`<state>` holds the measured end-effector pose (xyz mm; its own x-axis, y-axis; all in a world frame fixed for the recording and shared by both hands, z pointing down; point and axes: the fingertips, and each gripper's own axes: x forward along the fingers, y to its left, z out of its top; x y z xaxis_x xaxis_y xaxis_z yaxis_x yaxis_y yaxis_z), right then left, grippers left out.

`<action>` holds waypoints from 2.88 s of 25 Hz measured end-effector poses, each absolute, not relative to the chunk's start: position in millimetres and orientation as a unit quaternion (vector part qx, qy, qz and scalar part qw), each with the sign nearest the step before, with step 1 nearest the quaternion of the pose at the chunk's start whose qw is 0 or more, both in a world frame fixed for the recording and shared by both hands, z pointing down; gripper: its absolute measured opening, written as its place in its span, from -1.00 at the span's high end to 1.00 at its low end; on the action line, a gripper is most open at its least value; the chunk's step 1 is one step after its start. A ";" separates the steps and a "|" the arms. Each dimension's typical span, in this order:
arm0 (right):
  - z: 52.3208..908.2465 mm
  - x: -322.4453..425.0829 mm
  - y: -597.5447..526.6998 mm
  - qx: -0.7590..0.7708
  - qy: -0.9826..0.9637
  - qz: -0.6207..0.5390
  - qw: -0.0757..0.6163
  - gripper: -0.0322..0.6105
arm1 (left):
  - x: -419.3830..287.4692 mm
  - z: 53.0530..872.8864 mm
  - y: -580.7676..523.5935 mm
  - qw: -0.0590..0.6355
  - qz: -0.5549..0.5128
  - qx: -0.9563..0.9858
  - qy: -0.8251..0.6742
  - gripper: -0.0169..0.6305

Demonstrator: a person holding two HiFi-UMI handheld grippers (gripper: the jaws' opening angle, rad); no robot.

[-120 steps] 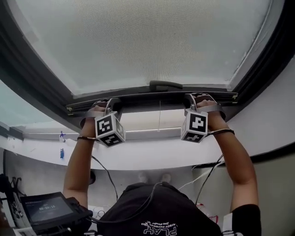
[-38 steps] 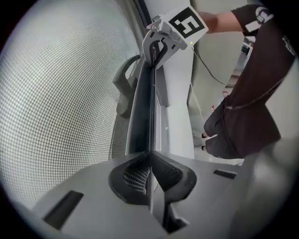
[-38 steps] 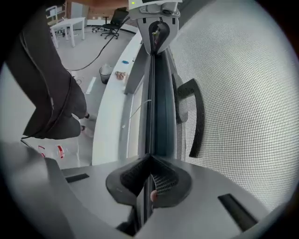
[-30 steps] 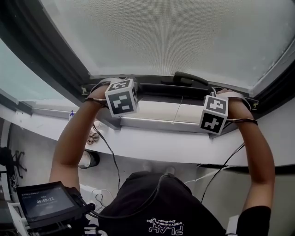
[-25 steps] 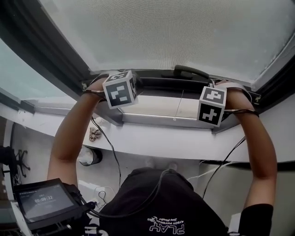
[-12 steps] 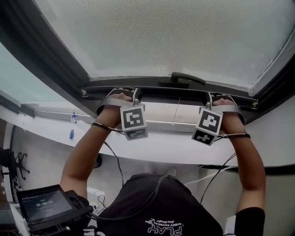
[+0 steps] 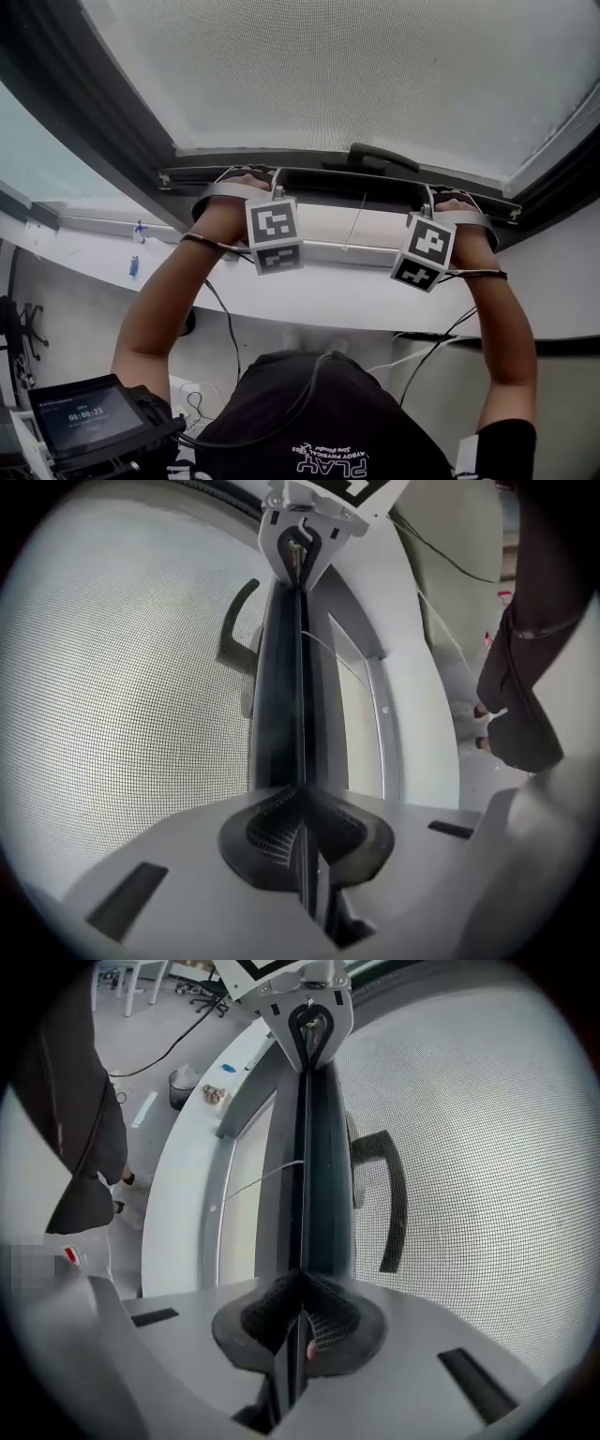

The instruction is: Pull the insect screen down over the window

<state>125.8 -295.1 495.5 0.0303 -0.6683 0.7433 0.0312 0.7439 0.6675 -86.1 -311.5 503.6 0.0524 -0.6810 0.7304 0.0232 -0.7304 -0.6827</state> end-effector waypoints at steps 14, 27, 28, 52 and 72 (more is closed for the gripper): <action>487.2 123.9 -309.3 0.252 -0.648 -0.287 0.659 0.87 | -92.2 495.2 -315.3 0.233 -0.648 -0.694 0.209 0.92; 487.9 124.5 -288.6 0.249 -0.672 -0.269 0.643 0.87 | -90.3 501.6 -297.9 0.239 -0.654 -0.695 0.180 0.92; 489.4 126.7 -290.3 0.254 -0.672 -0.275 0.639 0.87 | -89.4 502.0 -296.7 0.239 -0.653 -0.696 0.179 0.92; 487.5 148.2 -287.2 0.257 -0.687 -0.304 0.608 0.87 | -70.6 495.9 -290.1 0.231 -0.697 -0.658 0.167 0.92; 489.4 97.2 -280.7 0.259 -0.682 -0.314 0.608 0.57 | -62.7 484.0 -289.0 0.248 -0.682 -0.666 0.173 0.92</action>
<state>97.2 -280.7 489.4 -0.1265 -0.7342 0.6671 0.0288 0.6695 0.7423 -62.7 -289.0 484.0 0.0094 -0.5681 0.8229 0.1081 -0.8175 -0.5657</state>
